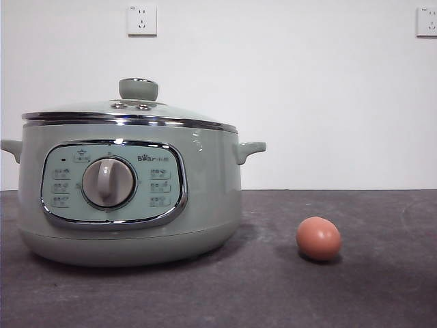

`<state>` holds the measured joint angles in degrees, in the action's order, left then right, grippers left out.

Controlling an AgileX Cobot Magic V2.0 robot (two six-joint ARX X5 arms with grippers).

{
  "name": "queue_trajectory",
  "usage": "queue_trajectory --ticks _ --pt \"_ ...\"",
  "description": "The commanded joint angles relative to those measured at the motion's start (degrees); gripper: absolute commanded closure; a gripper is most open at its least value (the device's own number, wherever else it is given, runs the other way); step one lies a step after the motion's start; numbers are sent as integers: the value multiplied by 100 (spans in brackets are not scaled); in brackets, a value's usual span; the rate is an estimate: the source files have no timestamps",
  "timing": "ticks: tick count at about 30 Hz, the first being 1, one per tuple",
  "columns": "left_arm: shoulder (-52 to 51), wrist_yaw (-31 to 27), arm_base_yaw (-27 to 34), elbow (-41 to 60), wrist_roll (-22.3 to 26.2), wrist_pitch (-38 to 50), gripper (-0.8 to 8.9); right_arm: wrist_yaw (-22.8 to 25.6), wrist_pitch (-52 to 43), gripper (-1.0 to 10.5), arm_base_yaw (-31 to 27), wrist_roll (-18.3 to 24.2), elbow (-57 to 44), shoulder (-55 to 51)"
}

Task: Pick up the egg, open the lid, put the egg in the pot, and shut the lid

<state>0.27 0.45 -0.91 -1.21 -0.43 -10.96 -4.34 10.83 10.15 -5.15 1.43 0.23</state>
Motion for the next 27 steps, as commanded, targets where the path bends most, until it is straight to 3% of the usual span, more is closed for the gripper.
queue_trajectory --ticks 1,4,8,10,15,21,27 --pt "-15 9 15 94 22 22 816 -24 -13 962 4 -761 -87 -13" --pt "-15 13 13 94 -251 22 816 -15 -13 962 4 -1499 -87 -13" --pt "-15 177 11 94 -1384 28 816 -20 -13 962 4 -2476 -87 -13" --pt "-15 275 13 94 -1934 42 816 -20 -13 962 4 -2754 -87 -13" --pt "-15 376 11 92 -2387 63 816 -160 -9 962 4 -2841 -72 -13" --pt "-15 1102 13 -92 -2385 39 820 -866 79 963 4 -2865 164 24" --pt "131 1196 13 -922 -2369 -800 820 -925 863 963 4 -2918 909 435"
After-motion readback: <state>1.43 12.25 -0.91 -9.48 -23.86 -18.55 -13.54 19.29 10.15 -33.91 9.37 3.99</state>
